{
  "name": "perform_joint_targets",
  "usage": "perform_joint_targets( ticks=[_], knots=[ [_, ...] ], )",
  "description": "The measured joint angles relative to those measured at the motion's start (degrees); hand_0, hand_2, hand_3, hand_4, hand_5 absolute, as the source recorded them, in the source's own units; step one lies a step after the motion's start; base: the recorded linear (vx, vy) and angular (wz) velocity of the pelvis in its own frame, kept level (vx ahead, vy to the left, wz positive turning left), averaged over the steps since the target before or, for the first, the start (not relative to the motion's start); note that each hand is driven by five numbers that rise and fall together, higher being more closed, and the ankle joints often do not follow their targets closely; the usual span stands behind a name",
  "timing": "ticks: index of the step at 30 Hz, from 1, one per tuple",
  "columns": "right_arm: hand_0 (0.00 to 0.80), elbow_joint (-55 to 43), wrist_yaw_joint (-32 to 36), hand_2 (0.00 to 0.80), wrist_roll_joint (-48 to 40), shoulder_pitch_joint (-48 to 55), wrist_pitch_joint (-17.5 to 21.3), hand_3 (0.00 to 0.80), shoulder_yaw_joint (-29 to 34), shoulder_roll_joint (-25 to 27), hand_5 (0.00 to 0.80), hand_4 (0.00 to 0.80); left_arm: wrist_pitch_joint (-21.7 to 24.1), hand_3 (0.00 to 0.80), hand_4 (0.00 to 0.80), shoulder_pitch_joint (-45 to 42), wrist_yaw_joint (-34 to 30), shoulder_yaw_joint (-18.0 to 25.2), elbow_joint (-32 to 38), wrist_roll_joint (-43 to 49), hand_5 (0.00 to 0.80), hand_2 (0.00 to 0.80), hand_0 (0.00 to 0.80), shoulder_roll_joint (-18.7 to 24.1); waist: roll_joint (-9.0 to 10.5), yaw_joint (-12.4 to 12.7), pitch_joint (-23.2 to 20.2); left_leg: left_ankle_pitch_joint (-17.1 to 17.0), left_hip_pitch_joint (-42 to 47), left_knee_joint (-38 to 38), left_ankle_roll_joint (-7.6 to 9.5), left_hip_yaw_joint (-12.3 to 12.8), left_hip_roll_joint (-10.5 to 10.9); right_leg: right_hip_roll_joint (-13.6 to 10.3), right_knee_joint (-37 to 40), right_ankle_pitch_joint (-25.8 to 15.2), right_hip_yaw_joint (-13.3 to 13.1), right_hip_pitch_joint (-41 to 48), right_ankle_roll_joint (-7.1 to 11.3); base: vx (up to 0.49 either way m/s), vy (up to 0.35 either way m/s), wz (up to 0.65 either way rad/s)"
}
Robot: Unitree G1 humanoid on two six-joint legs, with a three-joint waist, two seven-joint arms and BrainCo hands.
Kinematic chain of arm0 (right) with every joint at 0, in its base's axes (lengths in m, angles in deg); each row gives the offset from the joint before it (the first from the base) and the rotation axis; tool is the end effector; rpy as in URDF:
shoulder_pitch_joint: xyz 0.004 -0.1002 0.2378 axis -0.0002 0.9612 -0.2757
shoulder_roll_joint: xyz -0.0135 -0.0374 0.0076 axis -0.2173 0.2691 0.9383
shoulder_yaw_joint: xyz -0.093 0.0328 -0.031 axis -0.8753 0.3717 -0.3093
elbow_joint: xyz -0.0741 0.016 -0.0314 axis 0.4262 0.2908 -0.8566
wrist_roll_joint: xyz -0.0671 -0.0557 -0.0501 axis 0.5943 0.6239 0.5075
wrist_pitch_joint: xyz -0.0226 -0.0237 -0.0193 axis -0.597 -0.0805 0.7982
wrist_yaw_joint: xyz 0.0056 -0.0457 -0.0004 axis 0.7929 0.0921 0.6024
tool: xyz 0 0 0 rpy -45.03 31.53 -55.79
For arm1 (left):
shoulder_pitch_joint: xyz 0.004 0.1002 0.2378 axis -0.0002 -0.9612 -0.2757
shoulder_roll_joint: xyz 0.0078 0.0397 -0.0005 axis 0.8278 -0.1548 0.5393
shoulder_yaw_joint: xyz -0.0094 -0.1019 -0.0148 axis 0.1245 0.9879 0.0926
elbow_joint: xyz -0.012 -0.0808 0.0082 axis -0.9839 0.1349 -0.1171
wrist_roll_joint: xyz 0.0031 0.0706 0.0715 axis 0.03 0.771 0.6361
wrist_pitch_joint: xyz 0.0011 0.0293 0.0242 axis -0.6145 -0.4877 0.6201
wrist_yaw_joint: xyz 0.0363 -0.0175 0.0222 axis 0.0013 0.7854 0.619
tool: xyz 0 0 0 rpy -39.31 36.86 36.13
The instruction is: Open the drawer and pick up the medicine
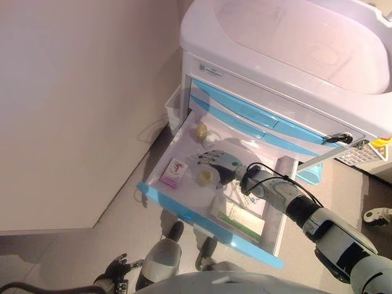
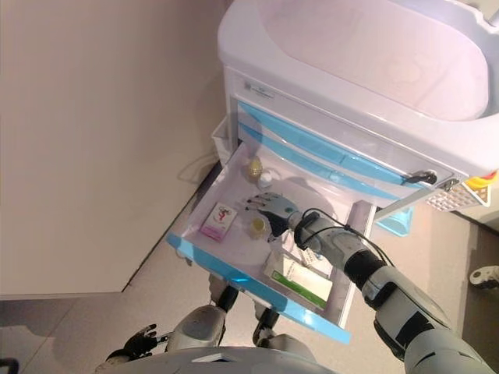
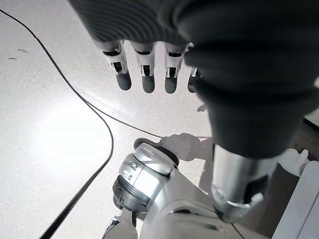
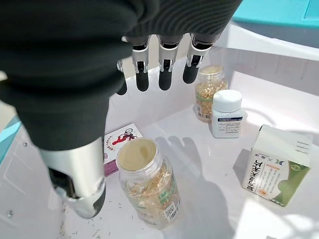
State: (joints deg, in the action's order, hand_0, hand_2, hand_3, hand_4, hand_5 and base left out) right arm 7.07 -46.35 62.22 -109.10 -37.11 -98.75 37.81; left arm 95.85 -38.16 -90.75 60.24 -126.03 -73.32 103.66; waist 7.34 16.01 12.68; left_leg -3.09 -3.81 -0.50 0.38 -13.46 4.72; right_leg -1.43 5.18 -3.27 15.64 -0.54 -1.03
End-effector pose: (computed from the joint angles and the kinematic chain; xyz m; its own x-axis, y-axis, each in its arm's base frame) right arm 0.2666 -0.1389 0.0326 0.7021 0.6679 -0.2468 -0.2468 -0.0969 -0.9642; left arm 0.0513 0.2501 -0.1104 0.4012 0.2106 -0.8914 -0.0990 0.9775 0.1864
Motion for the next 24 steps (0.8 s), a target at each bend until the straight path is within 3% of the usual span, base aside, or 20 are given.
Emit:
perform_joint_targets(
  ticks=[9,24],
  knots=[
    [0.0,2.3,-1.1,0.0,1.1,0.1,-0.7,0.0,-0.2,-1.5,0.0,0.0,0.0,0.0,0.0,0.0,0.1,-0.1,0.0,0.0,0.0,0.0,0.0,0.0,-1.49,0.4,-0.8,0.0,-0.1,0.0,0.01,-0.6,0.3,-0.2,0.0,0.0,0.7,0.1,0.06,0.016,0.003,0.03],
    [0.0,3.6,-1.2,0.0,2.3,0.2,-1.9,0.0,-2.1,-2.1,0.0,0.0,-0.2,0.0,0.0,0.2,0.1,-0.5,0.0,0.0,0.0,0.0,0.0,0.0,-1.49,0.9,-0.8,-0.1,0.0,-0.1,0.03,-0.6,0.3,-0.2,0.0,0.0,0.7,0.2,0.07,0.0,0.0,0.0]
  ],
)
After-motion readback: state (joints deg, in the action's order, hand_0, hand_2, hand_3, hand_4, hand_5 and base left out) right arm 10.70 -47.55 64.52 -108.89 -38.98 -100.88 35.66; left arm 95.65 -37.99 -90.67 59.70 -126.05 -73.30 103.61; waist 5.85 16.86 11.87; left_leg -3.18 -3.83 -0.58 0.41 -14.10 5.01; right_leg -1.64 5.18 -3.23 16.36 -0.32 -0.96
